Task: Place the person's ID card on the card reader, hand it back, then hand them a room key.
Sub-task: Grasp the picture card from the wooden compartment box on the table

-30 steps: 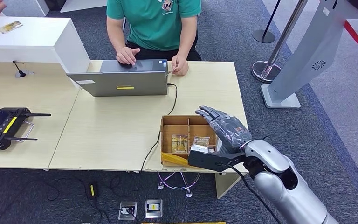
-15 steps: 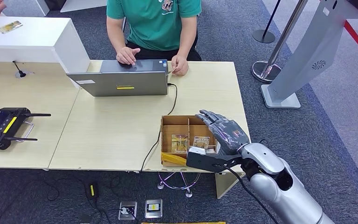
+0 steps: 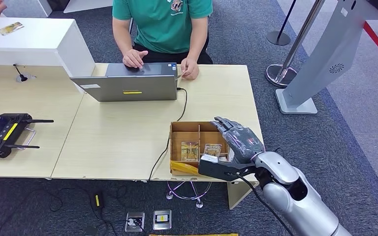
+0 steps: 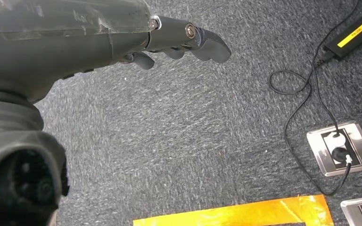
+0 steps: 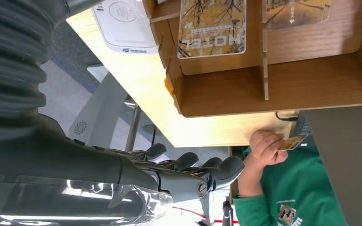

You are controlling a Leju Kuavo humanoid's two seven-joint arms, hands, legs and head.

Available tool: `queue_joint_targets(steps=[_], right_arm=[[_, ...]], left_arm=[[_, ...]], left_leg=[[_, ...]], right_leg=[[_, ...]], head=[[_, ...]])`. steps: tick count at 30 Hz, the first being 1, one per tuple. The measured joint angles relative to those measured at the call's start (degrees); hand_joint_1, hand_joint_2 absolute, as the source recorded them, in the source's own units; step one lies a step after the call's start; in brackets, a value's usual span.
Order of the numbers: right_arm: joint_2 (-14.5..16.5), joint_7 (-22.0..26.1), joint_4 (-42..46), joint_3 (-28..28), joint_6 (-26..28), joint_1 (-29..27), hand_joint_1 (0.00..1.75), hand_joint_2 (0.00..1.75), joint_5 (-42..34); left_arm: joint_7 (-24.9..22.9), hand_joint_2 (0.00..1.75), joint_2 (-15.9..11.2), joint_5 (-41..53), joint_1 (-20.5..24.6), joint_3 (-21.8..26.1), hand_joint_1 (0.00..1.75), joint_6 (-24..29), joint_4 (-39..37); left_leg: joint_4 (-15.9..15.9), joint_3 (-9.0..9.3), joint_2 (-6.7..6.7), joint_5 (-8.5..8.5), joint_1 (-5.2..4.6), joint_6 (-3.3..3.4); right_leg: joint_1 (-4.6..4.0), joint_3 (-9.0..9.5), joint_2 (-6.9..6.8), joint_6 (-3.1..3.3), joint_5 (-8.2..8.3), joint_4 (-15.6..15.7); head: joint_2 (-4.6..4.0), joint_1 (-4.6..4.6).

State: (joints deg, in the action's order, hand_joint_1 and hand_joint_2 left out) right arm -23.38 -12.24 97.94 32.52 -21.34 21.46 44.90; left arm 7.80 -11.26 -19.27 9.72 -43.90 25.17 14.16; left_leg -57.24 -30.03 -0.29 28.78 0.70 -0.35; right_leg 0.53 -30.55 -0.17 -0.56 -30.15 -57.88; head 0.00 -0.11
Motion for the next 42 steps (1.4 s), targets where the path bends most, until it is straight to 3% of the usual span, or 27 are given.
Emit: queue_joint_targets(steps=[18,42], right_arm=[[2.5,3.2,-3.1,0.1,1.4,-1.0,0.0,1.75,1.8],[5.7,5.0,-10.1,2.3,3.0,1.7,0.0,1.75,3.0]], left_arm=[[0.0,0.0,-0.2,0.5,0.0,-0.3,0.0,-0.6,0.6],[-0.1,0.0,-0.2,0.4,-0.1,-0.5,0.0,-0.8,0.8]], left_leg=[[0.0,-0.01,0.0,0.0,0.0,0.0],[0.0,-0.01,0.0,0.0,0.0,0.0]], right_leg=[[0.0,0.01,0.0,0.0,0.0,0.0],[0.0,0.01,-0.01,0.0,0.0,0.0]], head=[[0.0,0.0],[0.0,0.01]])
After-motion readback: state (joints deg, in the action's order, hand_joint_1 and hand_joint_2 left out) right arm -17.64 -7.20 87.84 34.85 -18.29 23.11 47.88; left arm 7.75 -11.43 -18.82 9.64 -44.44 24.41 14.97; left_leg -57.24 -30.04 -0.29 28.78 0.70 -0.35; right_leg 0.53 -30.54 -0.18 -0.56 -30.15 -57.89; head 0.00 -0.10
